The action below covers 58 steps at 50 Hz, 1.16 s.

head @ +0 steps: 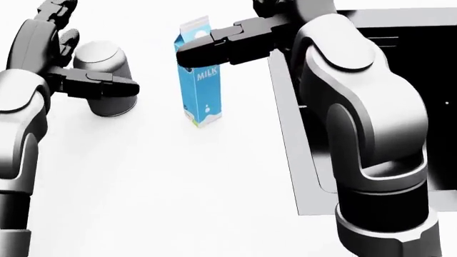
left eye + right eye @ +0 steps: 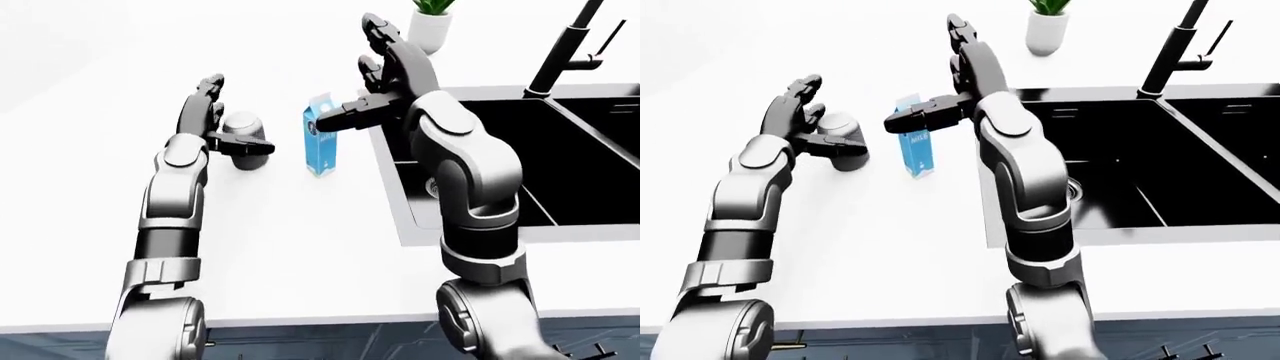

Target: Move the drinks to the dining counter.

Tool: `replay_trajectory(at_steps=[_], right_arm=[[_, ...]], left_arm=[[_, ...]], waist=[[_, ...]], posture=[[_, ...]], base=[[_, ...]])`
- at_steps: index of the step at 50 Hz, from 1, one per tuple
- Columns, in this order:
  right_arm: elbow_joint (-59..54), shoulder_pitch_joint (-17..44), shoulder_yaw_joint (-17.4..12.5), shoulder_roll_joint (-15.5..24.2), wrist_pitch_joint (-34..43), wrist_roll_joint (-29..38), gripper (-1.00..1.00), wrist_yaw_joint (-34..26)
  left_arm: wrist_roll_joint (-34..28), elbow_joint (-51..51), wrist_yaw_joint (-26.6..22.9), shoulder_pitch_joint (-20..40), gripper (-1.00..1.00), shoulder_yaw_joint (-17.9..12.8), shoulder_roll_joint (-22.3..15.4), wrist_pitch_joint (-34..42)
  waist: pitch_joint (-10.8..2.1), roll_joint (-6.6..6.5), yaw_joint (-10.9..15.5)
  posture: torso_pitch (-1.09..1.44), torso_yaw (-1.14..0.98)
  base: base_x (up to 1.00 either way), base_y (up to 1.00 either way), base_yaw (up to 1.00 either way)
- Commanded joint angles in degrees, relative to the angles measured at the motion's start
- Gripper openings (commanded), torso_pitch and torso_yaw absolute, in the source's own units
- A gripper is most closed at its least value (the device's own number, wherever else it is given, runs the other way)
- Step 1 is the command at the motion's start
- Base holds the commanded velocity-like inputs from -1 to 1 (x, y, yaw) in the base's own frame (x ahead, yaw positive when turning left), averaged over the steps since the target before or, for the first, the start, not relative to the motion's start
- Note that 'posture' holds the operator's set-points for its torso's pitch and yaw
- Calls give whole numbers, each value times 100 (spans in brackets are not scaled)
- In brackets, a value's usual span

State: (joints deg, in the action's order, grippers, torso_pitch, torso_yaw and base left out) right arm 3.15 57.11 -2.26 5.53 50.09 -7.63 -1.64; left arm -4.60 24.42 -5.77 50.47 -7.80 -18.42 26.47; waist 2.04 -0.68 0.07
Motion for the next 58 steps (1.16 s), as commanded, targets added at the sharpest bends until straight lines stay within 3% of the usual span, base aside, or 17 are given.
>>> replay_trajectory(at_steps=[1, 11, 17, 26, 27, 28, 29, 34, 40, 45, 52, 58], right_arm=[[241, 230, -57, 51, -83, -21, 100, 4], [598, 293, -156, 238, 291, -145, 100, -75], [933, 470, -340, 598, 774, -313, 100, -174], [1383, 477, -702, 1281, 1230, -599, 100, -416], [1483, 462, -748, 1368, 1311, -648, 100, -441], [2113, 99, -1581, 2298, 1728, -959, 100, -988], [2209, 0, -1739, 2473, 1781, -1106, 100, -1011], [2517, -355, -2099, 2836, 1895, -1787, 100, -740], [2895, -852, -2540, 3199, 1948, -2695, 100, -298], [2922, -1191, -2911, 3635, 1861, -3391, 100, 242], [2878, -1790, -3206, 4187, 1357, -4489, 100, 907], [2785, -2343, -3412, 4564, 790, -5014, 100, 1336]], left_arm=[[-6, -287, -13, 204, 100, -54, -83, -103], [133, -976, -148, 78, 100, -258, -312, 417], [340, -2124, -368, 14, 100, -497, -720, 1474], [679, -3576, -549, -366, 100, -862, -1141, 2481], [728, -3741, -571, -406, 100, -937, -1207, 2600], [971, -4842, -833, -705, 100, -1653, -1705, 3435], [1088, -5029, -831, -786, 100, -1776, -1791, 3577], [1529, -5453, -623, -975, 100, -2089, -2048, 3950], [2064, -5788, -402, -1322, 100, -2626, -2324, 4168], [2387, -5801, 8, -1593, 100, -3076, -2414, 4024], [3187, -5971, 583, -1912, 100, -3701, -2744, 4019], [3806, -5954, 1206, -2296, 100, -4156, -2927, 3740]], waist=[[-178, -22, -1], [-156, -17, -3], [-124, -26, -9], [-80, -29, 1], [-75, -30, 0], [-69, -30, 0], [-105, -22, -10], [53, 25, 15], [19, -3, 7], [63, 4, 14], [104, 42, 4], [124, 48, 3]], posture=[[0, 0], [0, 0], [0, 0], [0, 0], [0, 0], [0, 0], [0, 0], [0, 0], [0, 0], [0, 0], [0, 0], [0, 0]], base=[[0, 0, 0], [0, 0, 0], [0, 0, 0], [0, 0, 0], [0, 0, 0], [0, 0, 0], [0, 0, 0], [0, 0, 0], [0, 0, 0], [0, 0, 0], [0, 0, 0], [0, 0, 0]])
